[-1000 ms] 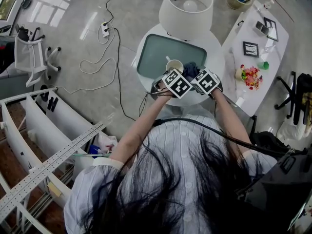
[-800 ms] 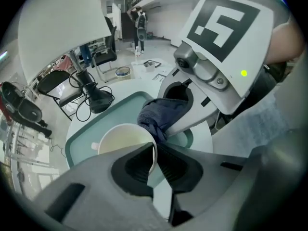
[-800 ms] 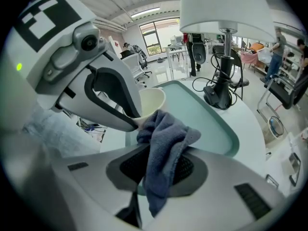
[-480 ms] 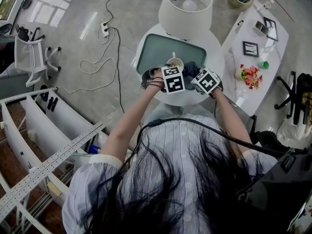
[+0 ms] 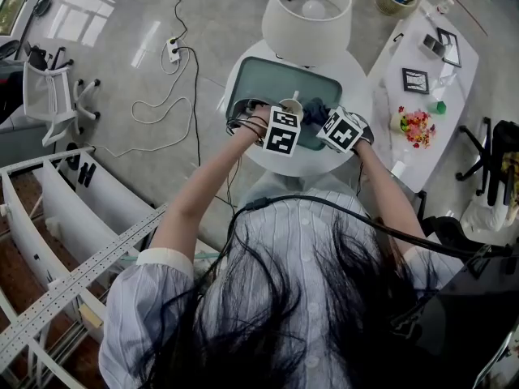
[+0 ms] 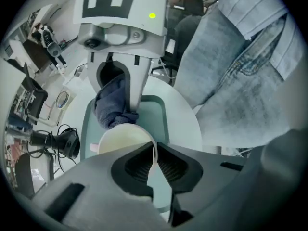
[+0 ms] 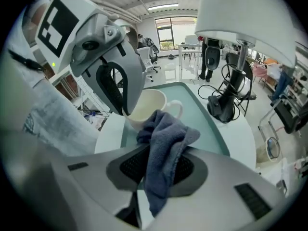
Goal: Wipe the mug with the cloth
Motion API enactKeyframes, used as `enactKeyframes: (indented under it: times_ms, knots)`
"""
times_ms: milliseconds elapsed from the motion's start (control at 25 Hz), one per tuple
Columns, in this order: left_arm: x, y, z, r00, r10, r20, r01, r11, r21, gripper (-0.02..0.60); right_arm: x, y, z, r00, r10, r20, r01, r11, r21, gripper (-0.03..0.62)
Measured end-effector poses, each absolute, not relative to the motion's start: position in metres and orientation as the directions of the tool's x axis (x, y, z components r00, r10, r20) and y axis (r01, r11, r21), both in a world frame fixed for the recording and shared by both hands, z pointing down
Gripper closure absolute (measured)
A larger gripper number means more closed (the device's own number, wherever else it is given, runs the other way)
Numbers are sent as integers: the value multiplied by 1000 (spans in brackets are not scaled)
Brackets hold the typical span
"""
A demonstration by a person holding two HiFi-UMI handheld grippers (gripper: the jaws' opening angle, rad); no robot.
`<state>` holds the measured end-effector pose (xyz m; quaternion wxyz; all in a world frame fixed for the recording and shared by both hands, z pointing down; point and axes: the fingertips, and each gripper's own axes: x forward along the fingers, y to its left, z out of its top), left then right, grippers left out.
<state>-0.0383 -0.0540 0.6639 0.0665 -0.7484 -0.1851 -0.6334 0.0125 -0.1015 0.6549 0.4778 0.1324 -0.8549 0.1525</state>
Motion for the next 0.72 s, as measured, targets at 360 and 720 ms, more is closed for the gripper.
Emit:
enactKeyframes:
  times_ms: [360, 720]
  knots:
    - [-48, -45, 666, 49, 213, 976, 555, -818, 150, 541, 10, -112, 654, -446, -85, 891, -239, 971, -27, 500]
    - [-48, -46, 667, 51, 185, 981, 573, -810, 124, 541, 5, -126, 658, -352, -153, 924, -103, 987, 124, 500]
